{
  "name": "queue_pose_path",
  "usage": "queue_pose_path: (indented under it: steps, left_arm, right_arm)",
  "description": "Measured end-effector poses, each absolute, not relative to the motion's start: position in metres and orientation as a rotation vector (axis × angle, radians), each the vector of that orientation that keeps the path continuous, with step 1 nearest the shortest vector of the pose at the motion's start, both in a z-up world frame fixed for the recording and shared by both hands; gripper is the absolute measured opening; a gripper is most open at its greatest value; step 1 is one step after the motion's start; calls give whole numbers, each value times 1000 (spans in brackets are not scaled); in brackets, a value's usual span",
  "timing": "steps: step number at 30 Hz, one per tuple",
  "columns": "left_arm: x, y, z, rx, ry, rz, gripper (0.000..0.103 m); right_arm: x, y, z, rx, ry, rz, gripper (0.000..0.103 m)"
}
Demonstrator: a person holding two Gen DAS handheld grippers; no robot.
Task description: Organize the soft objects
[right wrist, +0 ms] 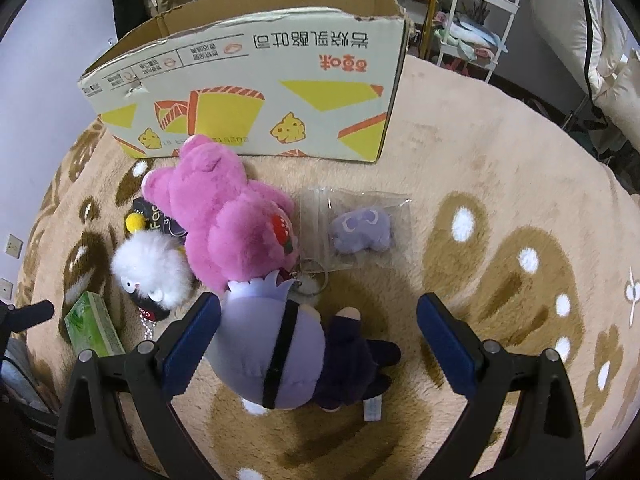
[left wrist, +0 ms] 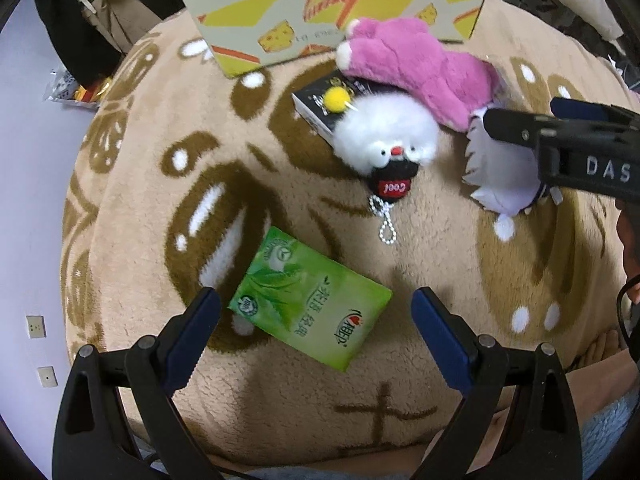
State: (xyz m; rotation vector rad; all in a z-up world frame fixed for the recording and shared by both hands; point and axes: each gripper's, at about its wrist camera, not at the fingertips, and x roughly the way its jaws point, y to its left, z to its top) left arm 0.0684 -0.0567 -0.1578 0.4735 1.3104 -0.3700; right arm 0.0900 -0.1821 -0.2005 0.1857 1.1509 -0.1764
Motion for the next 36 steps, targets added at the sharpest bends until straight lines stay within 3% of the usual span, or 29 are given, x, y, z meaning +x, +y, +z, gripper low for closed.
queue_pose_path:
  steps: [23, 27, 36]
  left_arm:
    - [71, -56, -186, 570, 1383, -313, 95]
    - [72, -56, -190, 569, 1403, -319, 83]
    - [72, -50, -185, 562, 1349, -284, 80]
  right_arm:
    - [86, -181, -208, 256, 1208, -141, 102]
    - [86, -179, -209, 264, 1217, -144, 102]
    - [86, -184, -208, 296, 1251, -141, 101]
